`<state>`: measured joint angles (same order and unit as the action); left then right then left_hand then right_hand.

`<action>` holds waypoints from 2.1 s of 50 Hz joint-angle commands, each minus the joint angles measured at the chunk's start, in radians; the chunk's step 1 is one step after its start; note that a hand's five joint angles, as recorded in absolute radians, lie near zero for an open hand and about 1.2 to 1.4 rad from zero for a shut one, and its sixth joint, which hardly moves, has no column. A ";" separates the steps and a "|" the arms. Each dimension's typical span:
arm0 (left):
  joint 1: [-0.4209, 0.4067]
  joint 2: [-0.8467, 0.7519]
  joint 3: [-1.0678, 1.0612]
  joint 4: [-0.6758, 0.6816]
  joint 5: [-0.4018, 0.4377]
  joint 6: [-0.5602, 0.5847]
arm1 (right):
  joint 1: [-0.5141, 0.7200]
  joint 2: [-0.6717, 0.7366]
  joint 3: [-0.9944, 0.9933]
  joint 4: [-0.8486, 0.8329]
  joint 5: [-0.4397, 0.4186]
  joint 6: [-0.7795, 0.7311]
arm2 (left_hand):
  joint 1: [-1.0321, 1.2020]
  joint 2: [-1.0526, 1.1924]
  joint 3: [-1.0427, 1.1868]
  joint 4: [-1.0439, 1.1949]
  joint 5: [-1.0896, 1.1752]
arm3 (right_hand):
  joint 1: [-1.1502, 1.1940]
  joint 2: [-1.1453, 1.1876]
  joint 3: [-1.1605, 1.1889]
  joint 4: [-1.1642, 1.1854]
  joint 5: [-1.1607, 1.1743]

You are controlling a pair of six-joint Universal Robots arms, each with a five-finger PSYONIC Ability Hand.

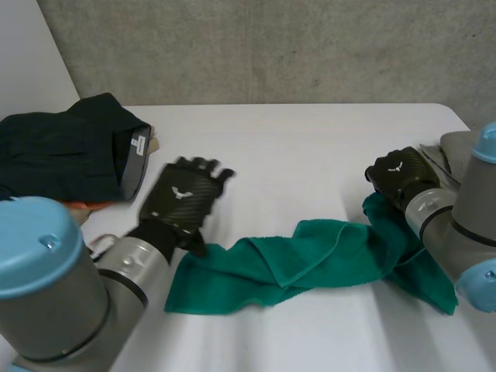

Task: Fold the laundry.

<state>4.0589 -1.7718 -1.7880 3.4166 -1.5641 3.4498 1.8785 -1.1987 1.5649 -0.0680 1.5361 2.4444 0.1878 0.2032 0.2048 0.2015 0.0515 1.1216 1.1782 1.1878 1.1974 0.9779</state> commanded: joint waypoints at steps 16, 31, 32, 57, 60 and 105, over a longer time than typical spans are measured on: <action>-0.155 -0.344 0.277 -0.131 0.059 -0.012 | -0.041 -0.024 0.063 -0.018 -0.019 -0.001 | 0.093 0.078 0.076 0.079 0.055 | 0.275 0.218 0.208 0.199 0.244; -0.167 -0.428 0.349 -0.135 0.111 -0.057 | -0.076 -0.013 0.098 -0.056 -0.042 -0.002 | 0.433 0.418 0.416 0.420 0.395 | 0.275 0.218 0.208 0.199 0.244; -0.167 -0.428 0.352 -0.137 0.113 -0.061 | -0.078 -0.013 0.098 -0.056 -0.044 -0.002 | 0.498 0.482 0.481 0.484 0.459 | 0.275 0.218 0.208 0.199 0.244; 0.115 -0.107 0.426 -0.479 0.016 -0.026 | -0.108 -0.179 -0.072 0.477 -0.257 -0.191 | 1.208 1.193 1.191 1.195 1.170 | 0.275 0.218 0.208 0.199 0.244; 0.135 -0.164 0.432 -0.516 0.015 0.014 | -0.104 -0.136 -0.111 0.574 -0.261 -0.306 | 1.208 1.193 1.191 1.195 1.170 | 0.275 0.218 0.208 0.199 0.244; 0.327 -0.115 0.000 0.214 0.050 -0.207 | -0.055 0.075 0.038 -0.149 -0.398 -0.024 | 1.208 1.193 1.191 1.195 1.170 | 0.275 0.218 0.208 0.199 0.244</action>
<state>4.3975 -1.8463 -1.6123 3.5397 -1.5236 3.1982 1.8193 -1.2436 1.5414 -0.2935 1.1277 2.4986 1.1429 1.1975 1.1901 1.1984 0.9812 1.1216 1.1782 1.1908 1.1981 0.9869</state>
